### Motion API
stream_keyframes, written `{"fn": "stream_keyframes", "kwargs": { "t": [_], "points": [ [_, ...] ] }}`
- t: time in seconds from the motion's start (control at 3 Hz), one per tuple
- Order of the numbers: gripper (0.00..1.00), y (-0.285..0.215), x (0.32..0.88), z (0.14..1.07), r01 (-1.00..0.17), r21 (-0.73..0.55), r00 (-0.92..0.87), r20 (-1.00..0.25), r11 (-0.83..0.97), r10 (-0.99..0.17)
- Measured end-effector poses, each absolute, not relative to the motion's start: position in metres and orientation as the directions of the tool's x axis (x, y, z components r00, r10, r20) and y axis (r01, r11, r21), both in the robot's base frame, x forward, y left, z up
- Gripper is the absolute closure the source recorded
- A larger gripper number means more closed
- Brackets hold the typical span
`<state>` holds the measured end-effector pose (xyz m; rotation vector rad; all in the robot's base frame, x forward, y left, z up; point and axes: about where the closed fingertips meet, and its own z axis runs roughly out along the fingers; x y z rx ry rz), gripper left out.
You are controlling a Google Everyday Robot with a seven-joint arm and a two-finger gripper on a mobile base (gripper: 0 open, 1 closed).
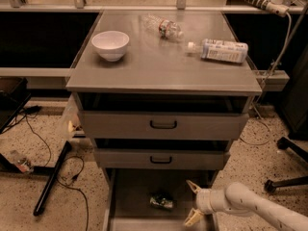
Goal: Pick green can from bottom drawer and place on counter
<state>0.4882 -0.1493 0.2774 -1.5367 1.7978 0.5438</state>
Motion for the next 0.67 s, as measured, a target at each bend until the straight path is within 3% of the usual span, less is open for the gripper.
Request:
{"fn": "stream_keyframes", "kwargs": {
  "t": [0.67],
  "points": [
    [0.0, -0.129, 0.488, 0.247, -0.973, -0.121, -0.05, -0.727, 0.199, -0.685]
  ]
}}
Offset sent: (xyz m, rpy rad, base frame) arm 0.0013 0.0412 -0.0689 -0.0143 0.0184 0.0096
